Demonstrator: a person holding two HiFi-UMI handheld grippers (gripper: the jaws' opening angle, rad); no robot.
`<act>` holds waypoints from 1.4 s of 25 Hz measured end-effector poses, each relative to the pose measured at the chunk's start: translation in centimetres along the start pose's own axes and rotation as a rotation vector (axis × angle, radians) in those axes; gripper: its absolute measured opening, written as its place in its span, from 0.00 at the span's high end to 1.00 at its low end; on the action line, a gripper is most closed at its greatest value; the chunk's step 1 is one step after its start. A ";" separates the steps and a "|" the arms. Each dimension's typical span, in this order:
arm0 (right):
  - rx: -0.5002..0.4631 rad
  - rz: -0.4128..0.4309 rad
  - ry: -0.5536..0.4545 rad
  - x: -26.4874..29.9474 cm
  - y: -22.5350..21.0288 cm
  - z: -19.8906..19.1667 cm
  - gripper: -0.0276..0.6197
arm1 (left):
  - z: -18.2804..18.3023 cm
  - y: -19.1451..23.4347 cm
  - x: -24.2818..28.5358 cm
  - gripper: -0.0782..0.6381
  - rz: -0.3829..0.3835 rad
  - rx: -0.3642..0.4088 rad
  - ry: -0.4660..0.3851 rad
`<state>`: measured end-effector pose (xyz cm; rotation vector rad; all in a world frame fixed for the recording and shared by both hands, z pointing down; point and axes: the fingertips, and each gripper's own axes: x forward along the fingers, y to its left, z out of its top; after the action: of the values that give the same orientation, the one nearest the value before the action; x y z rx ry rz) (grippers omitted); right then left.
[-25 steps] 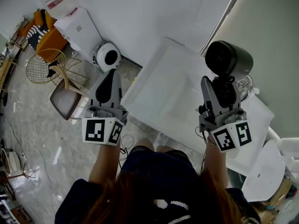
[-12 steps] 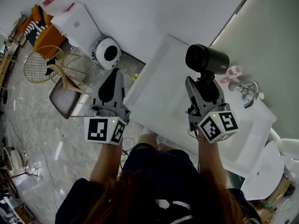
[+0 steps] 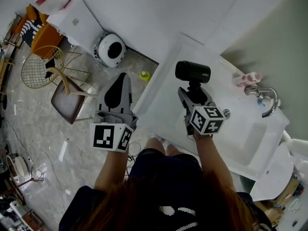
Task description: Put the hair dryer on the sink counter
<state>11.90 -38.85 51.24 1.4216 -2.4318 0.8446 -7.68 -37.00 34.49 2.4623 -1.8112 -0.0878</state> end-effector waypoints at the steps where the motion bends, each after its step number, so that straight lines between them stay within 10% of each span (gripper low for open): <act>1: 0.013 -0.009 0.037 1.0 -0.2 -1.4 0.50 | -0.4 0.4 0.3 0.87 -0.003 -0.004 0.007; 14: 0.135 -0.123 0.329 7.2 -1.1 -11.5 0.50 | -3.3 2.0 3.0 0.87 -0.061 -0.042 0.071; 35: 0.151 -0.107 0.296 4.9 -1.5 -9.4 0.49 | -2.1 0.7 2.8 0.87 -0.036 -0.026 0.041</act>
<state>9.63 -37.67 61.61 1.3503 -2.0934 1.1439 -7.33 -39.85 36.68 2.4607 -1.7386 -0.0625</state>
